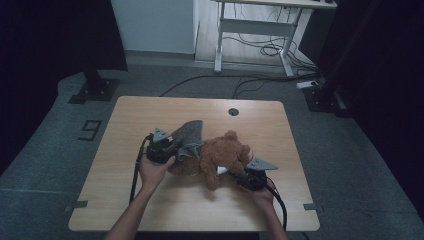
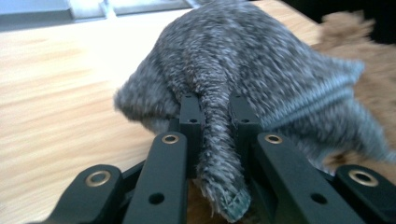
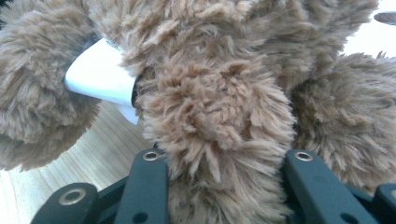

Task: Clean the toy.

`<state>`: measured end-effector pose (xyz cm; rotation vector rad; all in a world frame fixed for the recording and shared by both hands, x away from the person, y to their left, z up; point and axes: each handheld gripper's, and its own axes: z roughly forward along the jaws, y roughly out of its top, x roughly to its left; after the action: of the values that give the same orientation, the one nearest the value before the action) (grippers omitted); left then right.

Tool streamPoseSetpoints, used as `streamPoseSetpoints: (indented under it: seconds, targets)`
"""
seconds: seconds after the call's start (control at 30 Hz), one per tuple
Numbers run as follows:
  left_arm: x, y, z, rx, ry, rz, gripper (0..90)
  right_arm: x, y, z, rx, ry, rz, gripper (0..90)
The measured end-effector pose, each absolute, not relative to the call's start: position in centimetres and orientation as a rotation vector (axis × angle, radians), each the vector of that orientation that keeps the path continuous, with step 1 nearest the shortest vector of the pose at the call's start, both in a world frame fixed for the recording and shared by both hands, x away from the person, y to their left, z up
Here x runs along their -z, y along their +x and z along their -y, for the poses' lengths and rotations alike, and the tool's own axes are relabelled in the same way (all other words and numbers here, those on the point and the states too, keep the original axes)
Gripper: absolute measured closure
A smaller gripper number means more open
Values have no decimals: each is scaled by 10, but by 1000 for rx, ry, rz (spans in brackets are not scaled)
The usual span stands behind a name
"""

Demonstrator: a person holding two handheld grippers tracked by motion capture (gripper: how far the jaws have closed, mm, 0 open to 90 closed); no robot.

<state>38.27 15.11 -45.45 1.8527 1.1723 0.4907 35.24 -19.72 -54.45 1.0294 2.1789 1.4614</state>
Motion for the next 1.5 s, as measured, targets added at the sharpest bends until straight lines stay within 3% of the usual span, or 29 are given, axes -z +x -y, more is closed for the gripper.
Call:
streamPoseSetpoints:
  seconds: [0.47,0.73,1.07,1.3,1.5]
  targets:
    - [515,390,-184,-307,1859,-1328,799,546,353,200,-1472,1057,-2170,652]
    - [482,389,-181,-338,1816,-1274,799,548,354,200,-1465,1063,-2172,655]
    - [436,393,-134,-383,1815,-1106,791,548,354,198,-1411,1043,-2199,644]
    - [452,396,-114,-366,1842,-1110,784,549,349,200,-1400,1037,-2225,626]
    - [463,385,-119,-394,1844,-1105,793,548,347,200,-1409,1047,-2224,539]
